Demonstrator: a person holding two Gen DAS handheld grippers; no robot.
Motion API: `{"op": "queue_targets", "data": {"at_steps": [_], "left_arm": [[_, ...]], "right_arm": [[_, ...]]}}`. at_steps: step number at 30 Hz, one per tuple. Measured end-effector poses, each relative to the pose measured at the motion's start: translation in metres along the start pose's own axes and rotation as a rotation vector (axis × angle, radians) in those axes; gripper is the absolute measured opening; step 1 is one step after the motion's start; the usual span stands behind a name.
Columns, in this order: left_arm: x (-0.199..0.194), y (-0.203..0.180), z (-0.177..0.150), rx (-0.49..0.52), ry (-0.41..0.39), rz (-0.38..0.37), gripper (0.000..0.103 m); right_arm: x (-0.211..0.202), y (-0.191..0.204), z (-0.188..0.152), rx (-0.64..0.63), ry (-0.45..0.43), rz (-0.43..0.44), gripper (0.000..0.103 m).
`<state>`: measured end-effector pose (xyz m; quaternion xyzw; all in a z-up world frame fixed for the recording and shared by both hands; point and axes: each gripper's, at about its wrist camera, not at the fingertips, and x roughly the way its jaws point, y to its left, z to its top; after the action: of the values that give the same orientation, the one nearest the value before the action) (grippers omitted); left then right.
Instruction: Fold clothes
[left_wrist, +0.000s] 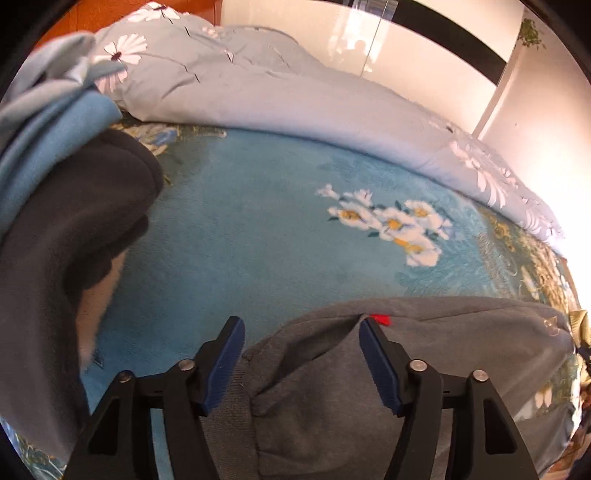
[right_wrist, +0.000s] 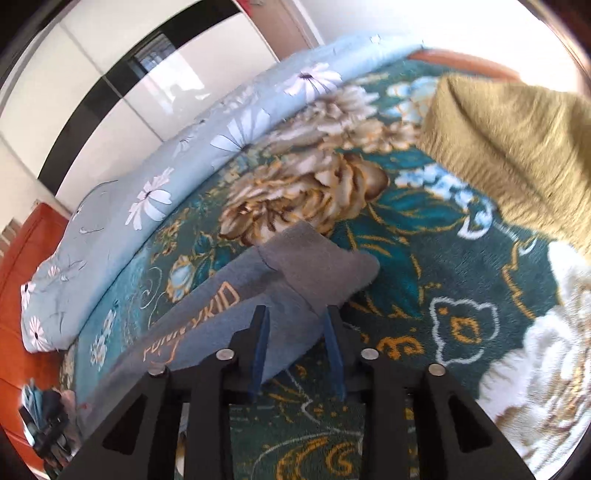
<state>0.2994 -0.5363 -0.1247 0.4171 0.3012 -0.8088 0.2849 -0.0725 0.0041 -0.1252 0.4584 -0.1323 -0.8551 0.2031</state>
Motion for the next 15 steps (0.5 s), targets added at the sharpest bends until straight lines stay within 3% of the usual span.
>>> {"op": "queue_targets", "data": {"at_steps": [3, 5, 6, 7, 8, 11, 15], "left_arm": [[0.014, 0.007, 0.003, 0.004, 0.041, 0.034, 0.071], [0.018, 0.011, 0.004, -0.021, 0.026, 0.026, 0.068], [0.019, 0.012, 0.005, -0.037, 0.013, 0.023, 0.062], [0.018, 0.013, 0.007, -0.050, 0.007, 0.028, 0.031], [0.019, 0.014, 0.010, -0.068, 0.006, 0.035, 0.019], [0.023, 0.014, 0.017, -0.115, 0.022, 0.049, 0.019], [-0.003, 0.009, 0.010, -0.110, -0.014, 0.000, 0.022]], "right_arm": [[-0.019, 0.007, -0.010, -0.067, -0.029, -0.005, 0.037], [-0.031, 0.008, -0.018, -0.089, -0.030, -0.007, 0.037], [-0.037, 0.007, -0.021, -0.096, -0.028, -0.007, 0.037], [-0.042, 0.006, -0.024, -0.101, -0.027, -0.006, 0.037], [-0.047, 0.004, -0.028, -0.103, -0.027, -0.007, 0.038], [-0.058, -0.002, -0.038, -0.090, -0.025, -0.002, 0.038], [-0.072, -0.011, -0.052, -0.062, -0.015, 0.023, 0.038]]}}
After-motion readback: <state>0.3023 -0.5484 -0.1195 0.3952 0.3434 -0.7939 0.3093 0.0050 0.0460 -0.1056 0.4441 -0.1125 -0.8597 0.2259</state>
